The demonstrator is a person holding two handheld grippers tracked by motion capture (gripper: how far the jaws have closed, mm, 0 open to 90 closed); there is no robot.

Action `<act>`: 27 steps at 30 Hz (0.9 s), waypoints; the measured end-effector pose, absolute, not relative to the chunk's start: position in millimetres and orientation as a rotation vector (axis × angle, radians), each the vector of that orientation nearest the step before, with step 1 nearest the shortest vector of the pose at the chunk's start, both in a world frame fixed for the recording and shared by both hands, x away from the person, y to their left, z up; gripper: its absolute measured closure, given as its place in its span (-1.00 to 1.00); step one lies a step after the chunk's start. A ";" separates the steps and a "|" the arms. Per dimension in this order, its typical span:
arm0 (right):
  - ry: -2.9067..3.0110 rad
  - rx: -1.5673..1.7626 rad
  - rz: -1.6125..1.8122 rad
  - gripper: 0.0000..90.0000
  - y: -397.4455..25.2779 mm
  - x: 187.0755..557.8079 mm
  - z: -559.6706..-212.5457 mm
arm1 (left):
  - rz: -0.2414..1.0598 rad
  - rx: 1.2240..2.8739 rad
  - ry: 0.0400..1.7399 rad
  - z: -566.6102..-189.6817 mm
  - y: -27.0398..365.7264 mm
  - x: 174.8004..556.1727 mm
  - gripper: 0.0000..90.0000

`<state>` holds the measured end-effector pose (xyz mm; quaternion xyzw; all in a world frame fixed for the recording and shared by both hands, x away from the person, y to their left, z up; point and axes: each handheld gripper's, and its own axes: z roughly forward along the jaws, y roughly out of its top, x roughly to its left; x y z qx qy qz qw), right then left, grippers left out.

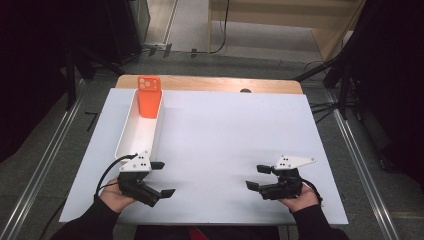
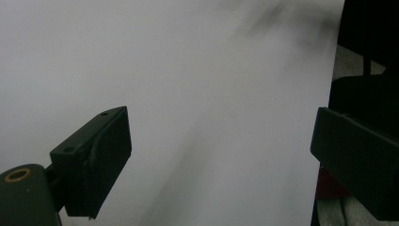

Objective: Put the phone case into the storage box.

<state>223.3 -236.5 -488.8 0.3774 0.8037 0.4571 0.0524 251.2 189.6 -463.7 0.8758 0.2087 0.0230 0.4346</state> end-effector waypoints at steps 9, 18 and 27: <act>2.450 1.153 1.390 -0.49 -235.4 223.1 -488.9 | 0.061 2.209 0.515 -466.9 189.3 248.3 -0.87; 2.454 1.143 1.389 -0.48 -235.3 223.7 -489.3 | 0.055 2.218 0.524 -468.7 189.5 249.2 -0.87; 2.454 1.142 1.388 -0.49 -235.1 223.9 -489.6 | 0.058 2.222 0.517 -468.0 189.6 248.7 -0.87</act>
